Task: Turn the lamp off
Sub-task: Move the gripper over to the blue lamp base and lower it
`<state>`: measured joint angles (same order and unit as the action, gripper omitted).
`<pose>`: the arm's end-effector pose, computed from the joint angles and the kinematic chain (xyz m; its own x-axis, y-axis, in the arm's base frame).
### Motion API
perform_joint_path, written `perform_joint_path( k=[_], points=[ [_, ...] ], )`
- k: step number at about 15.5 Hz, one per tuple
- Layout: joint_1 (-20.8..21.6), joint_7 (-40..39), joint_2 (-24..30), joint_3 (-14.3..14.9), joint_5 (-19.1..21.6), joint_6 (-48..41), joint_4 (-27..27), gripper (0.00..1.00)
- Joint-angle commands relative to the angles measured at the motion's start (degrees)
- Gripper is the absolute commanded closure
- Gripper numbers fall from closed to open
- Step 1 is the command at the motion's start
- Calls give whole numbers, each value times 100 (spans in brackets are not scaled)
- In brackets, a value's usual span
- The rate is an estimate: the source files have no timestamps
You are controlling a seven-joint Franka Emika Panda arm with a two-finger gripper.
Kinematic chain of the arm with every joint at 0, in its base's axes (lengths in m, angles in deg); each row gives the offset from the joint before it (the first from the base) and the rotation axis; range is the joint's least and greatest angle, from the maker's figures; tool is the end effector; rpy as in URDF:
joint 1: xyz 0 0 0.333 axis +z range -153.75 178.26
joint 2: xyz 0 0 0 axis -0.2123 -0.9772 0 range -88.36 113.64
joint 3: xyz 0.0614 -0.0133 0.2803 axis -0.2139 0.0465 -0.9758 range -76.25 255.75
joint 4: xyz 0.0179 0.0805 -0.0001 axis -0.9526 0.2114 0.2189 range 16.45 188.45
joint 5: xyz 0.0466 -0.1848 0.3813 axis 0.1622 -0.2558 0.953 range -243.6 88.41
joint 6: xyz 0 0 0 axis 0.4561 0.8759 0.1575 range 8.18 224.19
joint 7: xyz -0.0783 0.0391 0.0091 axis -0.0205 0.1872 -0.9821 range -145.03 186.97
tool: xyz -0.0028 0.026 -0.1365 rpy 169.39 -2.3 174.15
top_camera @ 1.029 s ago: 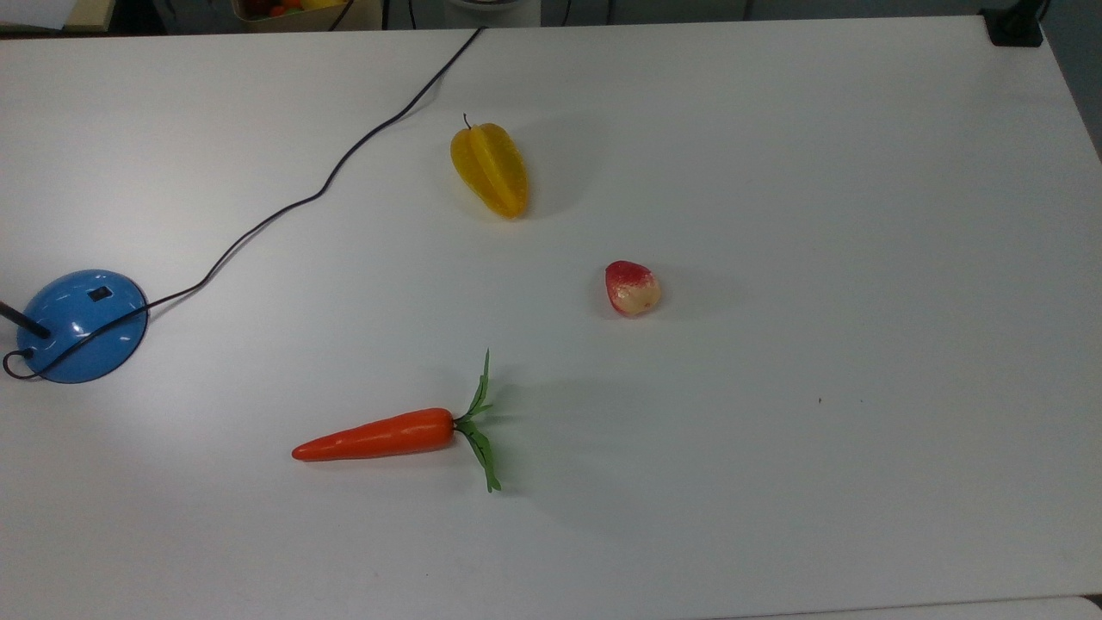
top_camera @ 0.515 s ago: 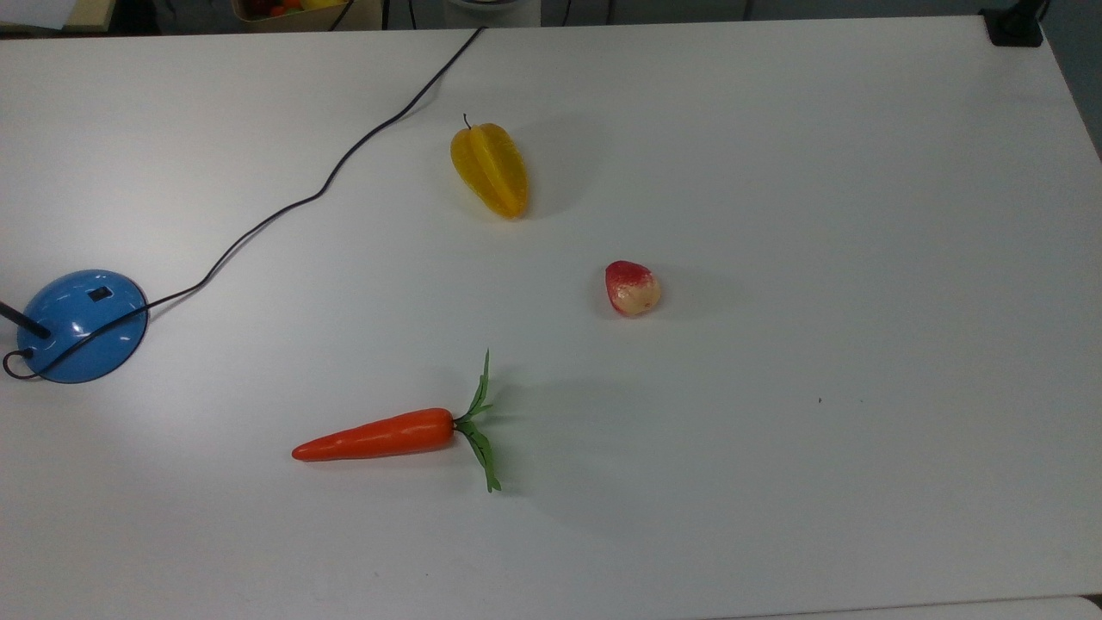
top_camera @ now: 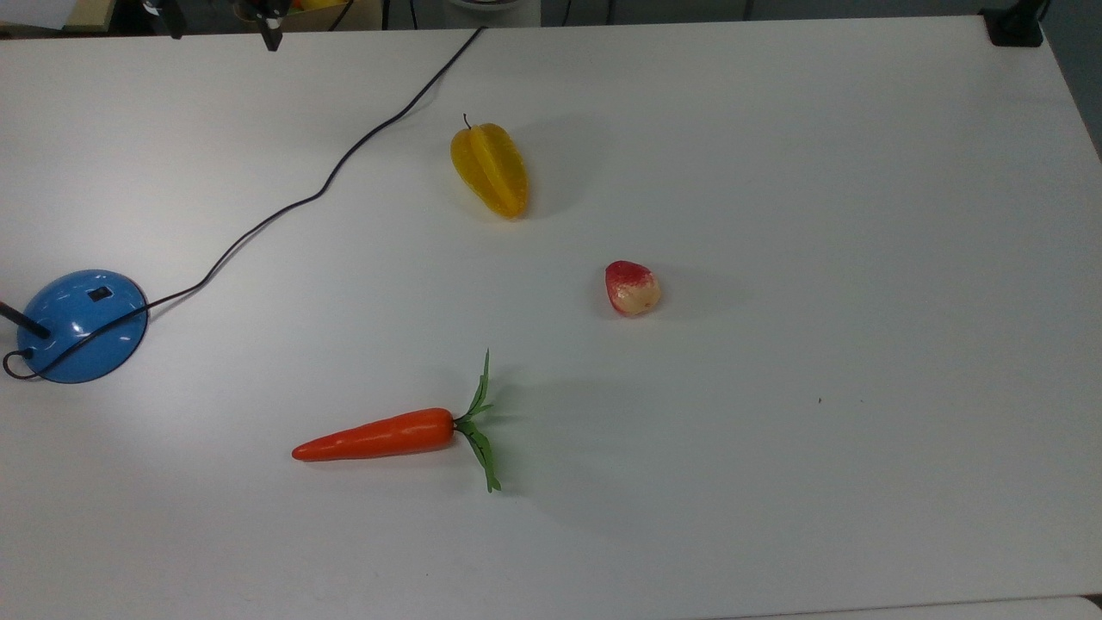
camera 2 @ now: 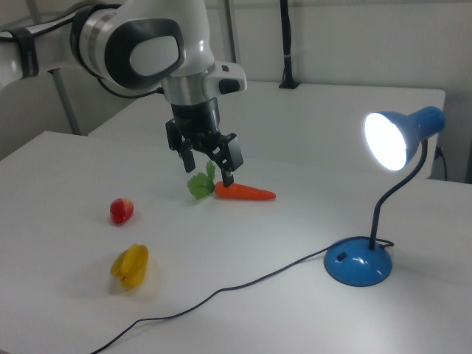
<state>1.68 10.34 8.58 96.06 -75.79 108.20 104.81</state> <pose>0.5962 -0.1752 0.5143 0.9924 -0.1130 0.0491 -0.1124 -0.9936 -0.0148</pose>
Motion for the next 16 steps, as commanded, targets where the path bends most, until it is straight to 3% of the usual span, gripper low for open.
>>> perform_joint_path(
  k=[1,4,5,7,9,10,16],
  points=[
    [-111,-36,-139,2,-30,206,-61,2],
    [-128,0,-270,2,-39,372,-61,12],
    [-155,0,-349,10,-31,477,-61,25],
    [-347,17,-411,10,48,636,-61,67],
    [-480,131,-420,10,119,680,-61,96],
    [-558,166,-473,10,110,741,-61,100],
    [-770,675,-1122,10,110,2014,-61,100]
  ],
)
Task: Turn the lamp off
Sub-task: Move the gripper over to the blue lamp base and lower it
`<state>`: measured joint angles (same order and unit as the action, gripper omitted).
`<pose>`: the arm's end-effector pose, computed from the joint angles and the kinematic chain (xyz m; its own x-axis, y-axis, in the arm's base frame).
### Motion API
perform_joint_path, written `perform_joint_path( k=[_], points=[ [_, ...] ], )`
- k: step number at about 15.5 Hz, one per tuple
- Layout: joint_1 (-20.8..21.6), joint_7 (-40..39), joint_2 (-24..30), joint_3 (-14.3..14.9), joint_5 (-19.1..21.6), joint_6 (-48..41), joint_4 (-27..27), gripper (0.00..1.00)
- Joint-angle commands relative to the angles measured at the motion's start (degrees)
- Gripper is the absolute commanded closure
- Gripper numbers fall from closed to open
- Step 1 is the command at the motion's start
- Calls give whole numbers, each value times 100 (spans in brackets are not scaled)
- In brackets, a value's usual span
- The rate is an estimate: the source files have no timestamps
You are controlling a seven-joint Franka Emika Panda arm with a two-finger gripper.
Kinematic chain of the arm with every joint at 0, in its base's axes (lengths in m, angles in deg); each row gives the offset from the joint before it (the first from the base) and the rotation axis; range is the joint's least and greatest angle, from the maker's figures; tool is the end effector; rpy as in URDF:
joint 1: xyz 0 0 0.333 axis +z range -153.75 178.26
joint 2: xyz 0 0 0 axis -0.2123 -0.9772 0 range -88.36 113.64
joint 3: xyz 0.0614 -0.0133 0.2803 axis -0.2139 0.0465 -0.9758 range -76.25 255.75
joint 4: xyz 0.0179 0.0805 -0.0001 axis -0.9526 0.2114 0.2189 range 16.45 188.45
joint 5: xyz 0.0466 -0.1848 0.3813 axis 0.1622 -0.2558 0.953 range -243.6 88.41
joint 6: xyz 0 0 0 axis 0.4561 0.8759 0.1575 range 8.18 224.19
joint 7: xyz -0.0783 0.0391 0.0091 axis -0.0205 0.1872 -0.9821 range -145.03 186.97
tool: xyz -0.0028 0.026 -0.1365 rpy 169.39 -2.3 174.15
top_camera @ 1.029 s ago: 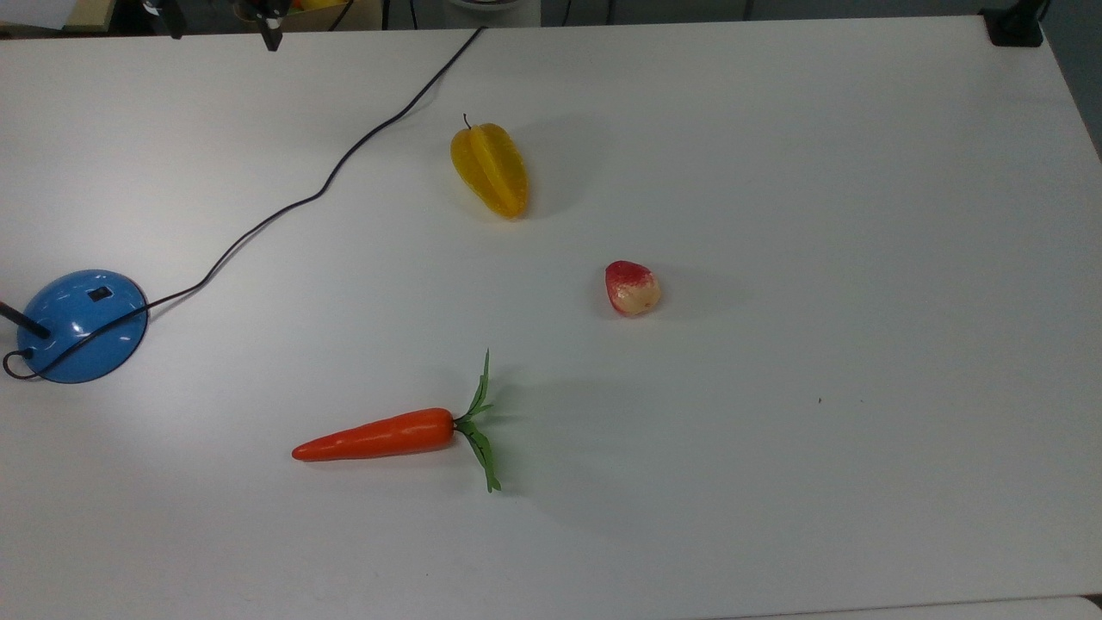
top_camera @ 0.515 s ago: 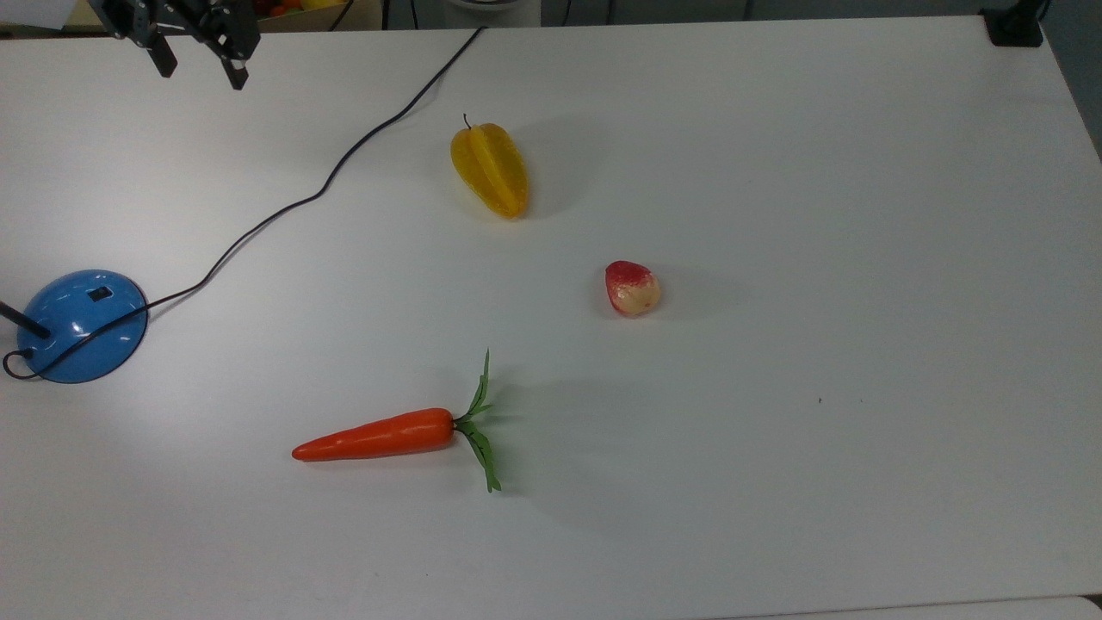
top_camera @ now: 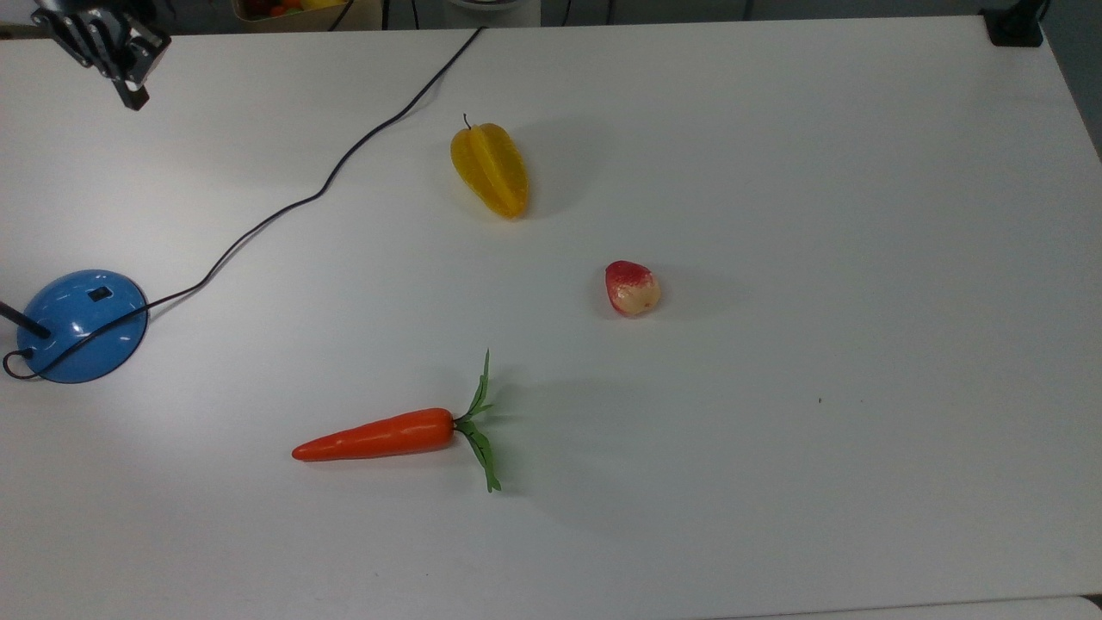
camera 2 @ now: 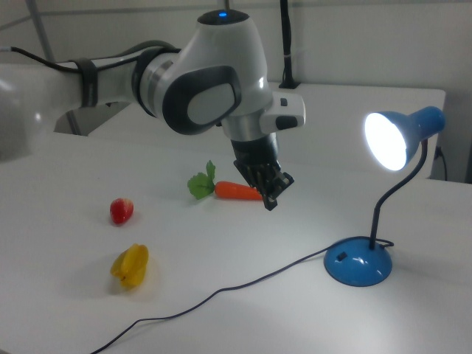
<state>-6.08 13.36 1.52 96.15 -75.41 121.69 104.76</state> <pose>0.6125 -0.2736 0.4594 0.9412 -0.2978 0.1594 -0.3025 -0.9531 0.0054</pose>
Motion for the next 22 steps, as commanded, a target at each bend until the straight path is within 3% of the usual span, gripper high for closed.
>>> perform_joint_path(
  k=[1,4,22],
  points=[
    [-38,496,-548,1,71,954,-56,100],
    [-153,691,-803,1,71,1659,-56,100],
    [-347,1218,-1937,1,133,3786,-65,100]
  ],
)
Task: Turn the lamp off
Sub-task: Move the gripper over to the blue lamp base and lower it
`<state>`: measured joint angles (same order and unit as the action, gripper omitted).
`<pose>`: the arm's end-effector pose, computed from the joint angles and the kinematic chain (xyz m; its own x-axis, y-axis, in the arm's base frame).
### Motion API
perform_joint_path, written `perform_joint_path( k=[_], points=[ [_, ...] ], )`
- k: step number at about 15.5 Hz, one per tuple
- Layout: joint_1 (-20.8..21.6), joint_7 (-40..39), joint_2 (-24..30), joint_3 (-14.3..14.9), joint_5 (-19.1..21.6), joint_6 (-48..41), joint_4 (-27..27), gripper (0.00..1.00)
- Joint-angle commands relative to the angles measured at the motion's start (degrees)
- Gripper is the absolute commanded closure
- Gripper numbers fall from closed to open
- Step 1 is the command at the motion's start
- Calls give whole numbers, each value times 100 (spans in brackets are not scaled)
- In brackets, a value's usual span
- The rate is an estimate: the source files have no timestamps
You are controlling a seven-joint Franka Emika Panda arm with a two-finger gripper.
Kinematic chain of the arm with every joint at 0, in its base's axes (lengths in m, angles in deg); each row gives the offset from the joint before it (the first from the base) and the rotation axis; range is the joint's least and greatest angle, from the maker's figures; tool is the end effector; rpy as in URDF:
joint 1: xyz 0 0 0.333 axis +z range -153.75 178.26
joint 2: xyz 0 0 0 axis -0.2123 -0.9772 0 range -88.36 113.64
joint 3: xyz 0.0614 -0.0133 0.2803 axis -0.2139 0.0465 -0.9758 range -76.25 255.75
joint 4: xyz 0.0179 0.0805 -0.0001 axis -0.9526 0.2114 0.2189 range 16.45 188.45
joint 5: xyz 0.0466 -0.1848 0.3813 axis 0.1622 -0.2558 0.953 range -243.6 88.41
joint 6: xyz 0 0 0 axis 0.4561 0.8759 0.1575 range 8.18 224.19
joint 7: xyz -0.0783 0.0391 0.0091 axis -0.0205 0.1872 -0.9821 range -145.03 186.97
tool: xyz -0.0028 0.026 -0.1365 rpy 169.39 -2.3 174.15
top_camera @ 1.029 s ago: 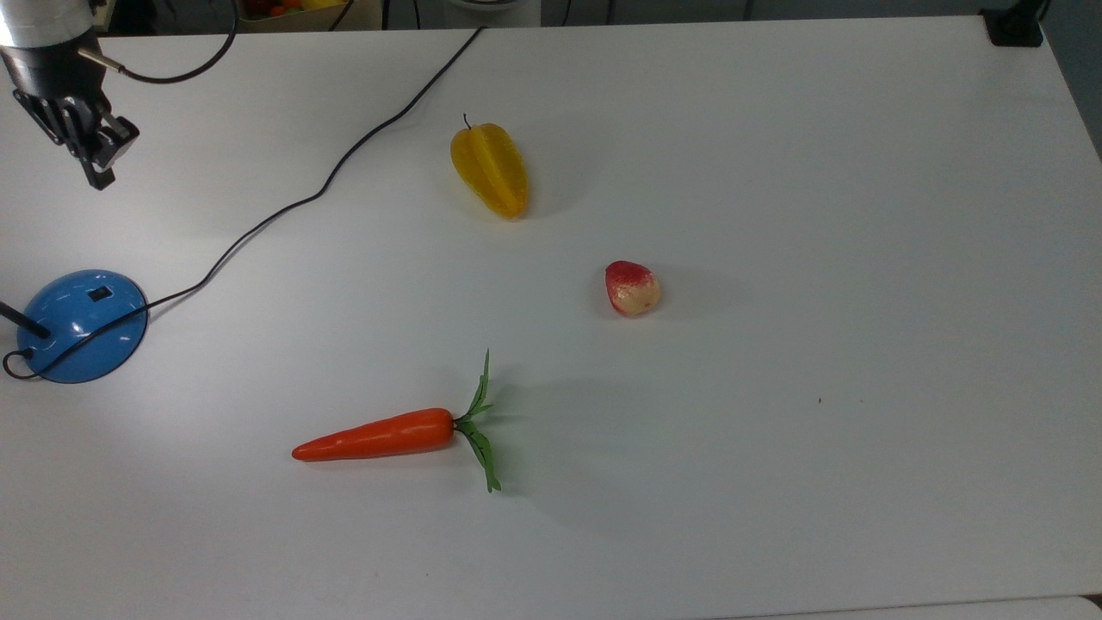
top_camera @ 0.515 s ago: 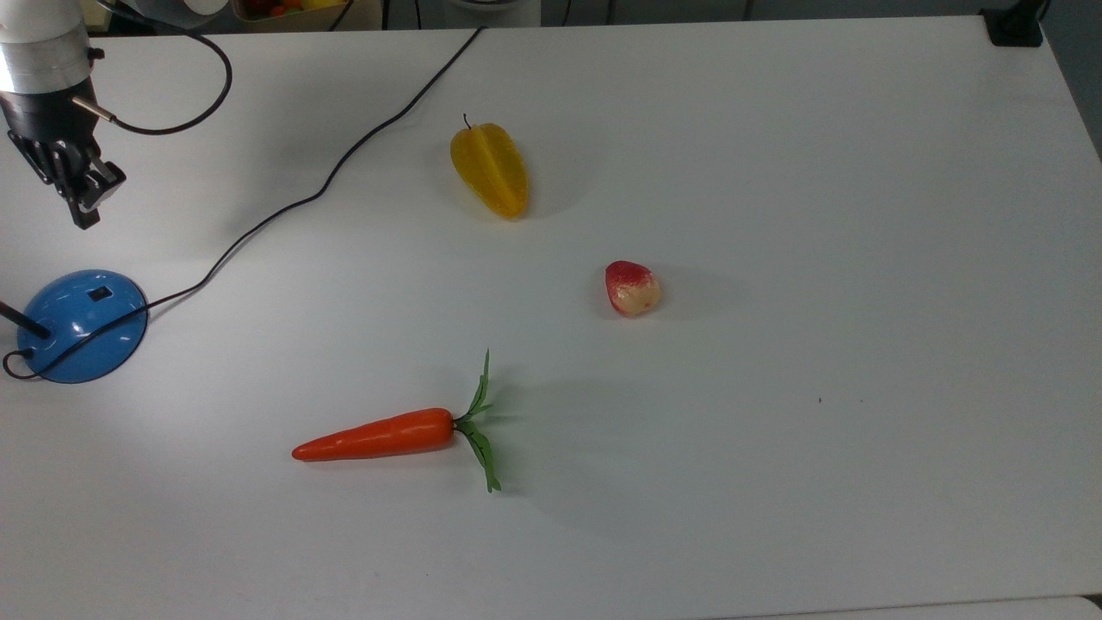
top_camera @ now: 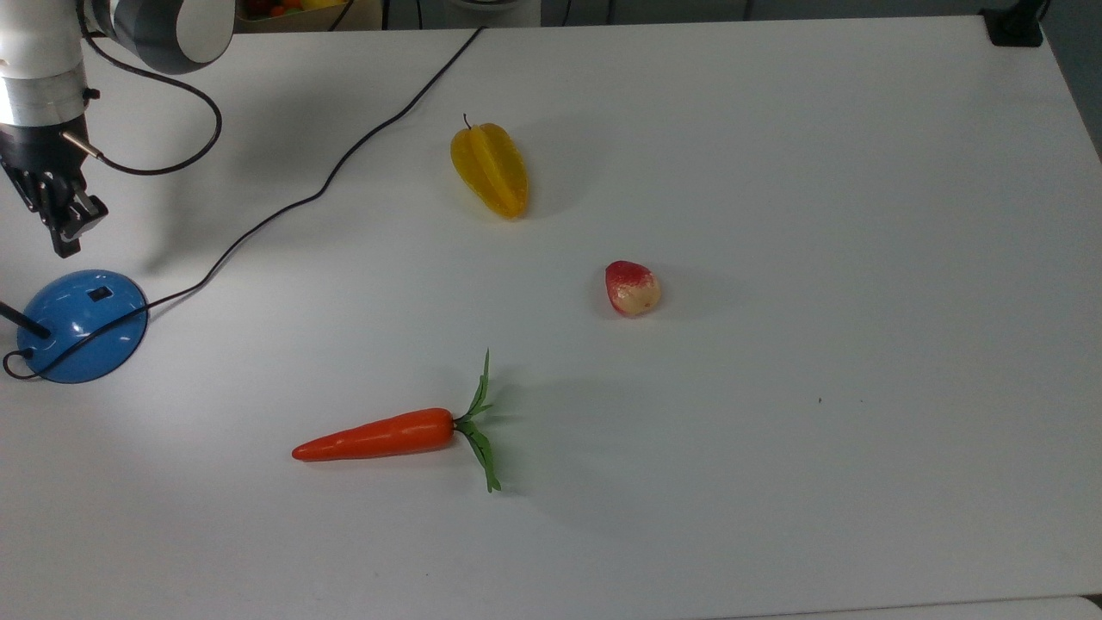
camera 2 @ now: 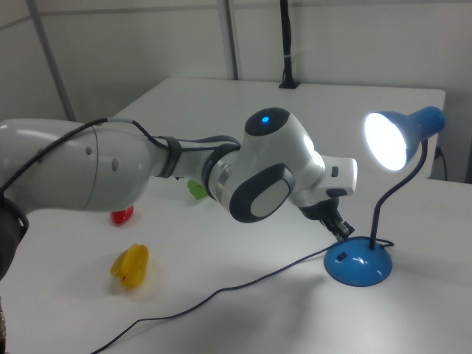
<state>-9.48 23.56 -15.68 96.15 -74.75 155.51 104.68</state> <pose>0.6663 -0.3455 0.3202 0.7673 -0.4687 0.4378 -0.5171 -0.8558 -0.0099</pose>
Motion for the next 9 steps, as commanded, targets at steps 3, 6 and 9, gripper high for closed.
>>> perform_joint_path(
  k=[3,6,9],
  points=[
    [12,198,-288,1,59,493,-47,100],
    [38,241,-357,1,50,493,-56,100],
    [64,365,-402,1,-2,563,-56,100]
  ],
)
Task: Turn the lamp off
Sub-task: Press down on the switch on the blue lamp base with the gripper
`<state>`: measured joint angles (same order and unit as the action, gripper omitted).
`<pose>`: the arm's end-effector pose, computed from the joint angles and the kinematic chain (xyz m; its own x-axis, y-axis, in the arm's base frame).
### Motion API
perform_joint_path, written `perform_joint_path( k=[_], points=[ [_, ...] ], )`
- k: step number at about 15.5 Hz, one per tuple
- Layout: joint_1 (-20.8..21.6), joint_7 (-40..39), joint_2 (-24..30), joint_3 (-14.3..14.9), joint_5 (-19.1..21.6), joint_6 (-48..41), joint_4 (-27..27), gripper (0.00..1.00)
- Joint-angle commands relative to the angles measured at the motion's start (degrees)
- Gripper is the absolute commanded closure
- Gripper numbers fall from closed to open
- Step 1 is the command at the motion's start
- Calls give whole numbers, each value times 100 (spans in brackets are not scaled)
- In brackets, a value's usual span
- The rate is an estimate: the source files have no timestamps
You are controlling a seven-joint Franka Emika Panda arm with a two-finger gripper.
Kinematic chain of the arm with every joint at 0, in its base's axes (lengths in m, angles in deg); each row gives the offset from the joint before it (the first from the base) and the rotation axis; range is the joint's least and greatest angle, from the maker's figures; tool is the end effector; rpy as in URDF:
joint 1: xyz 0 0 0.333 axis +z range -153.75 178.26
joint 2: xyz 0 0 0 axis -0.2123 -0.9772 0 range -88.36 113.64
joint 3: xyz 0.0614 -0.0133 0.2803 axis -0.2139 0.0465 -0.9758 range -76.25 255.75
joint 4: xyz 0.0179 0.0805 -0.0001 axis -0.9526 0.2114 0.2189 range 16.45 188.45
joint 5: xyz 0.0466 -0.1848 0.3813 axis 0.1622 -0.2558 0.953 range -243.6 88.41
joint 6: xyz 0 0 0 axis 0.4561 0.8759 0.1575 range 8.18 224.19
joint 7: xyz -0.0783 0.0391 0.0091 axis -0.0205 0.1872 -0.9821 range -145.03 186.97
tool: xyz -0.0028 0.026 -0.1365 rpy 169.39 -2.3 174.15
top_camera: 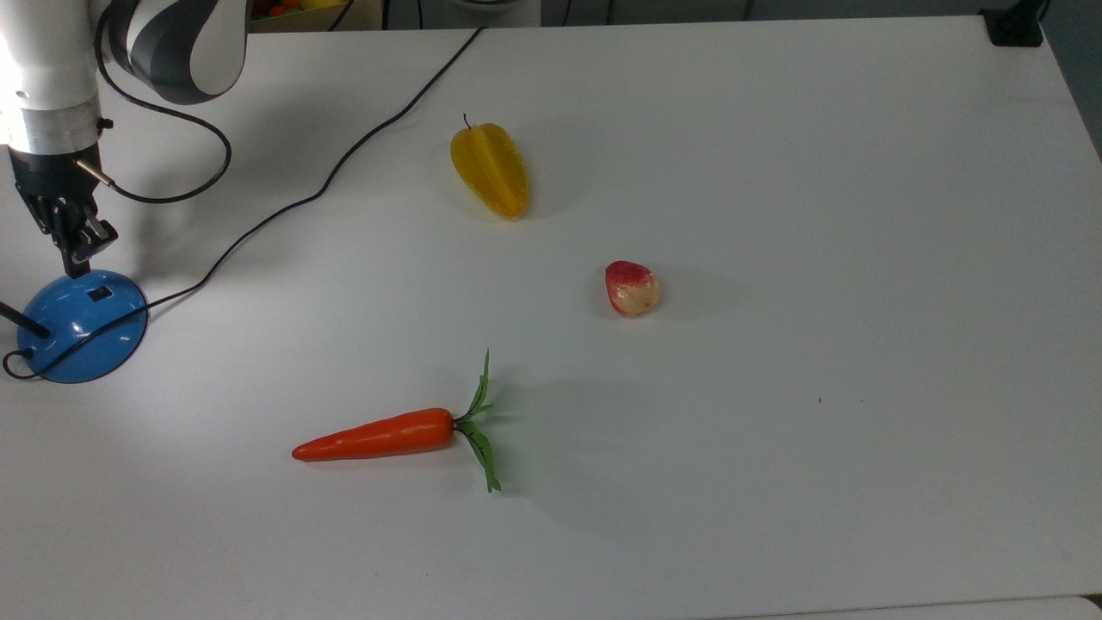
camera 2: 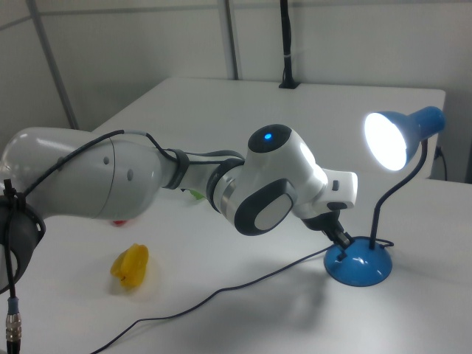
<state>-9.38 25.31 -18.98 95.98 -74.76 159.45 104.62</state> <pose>0.6717 -0.3448 0.2872 0.7501 -0.4857 0.4488 -0.5357 -0.8442 -0.0184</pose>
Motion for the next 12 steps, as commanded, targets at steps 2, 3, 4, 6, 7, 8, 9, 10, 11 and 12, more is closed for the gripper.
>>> perform_joint_path(
  k=[2,3,4,6,7,8,9,10,11,12],
  points=[
    [54,190,-98,18,-2,178,-42,100],
    [63,190,-151,18,-2,178,-50,100],
    [63,190,-169,18,-11,178,-51,100],
    [72,190,-186,18,-11,178,-51,100],
    [72,190,-186,18,-11,178,-51,100],
    [72,190,-195,10,-11,187,-51,100],
    [72,190,-195,10,-20,187,-51,100],
    [72,190,-195,18,-11,187,-51,100],
    [72,190,-195,10,-20,187,-51,100],
    [72,190,-204,10,-20,187,-51,100]
  ],
)
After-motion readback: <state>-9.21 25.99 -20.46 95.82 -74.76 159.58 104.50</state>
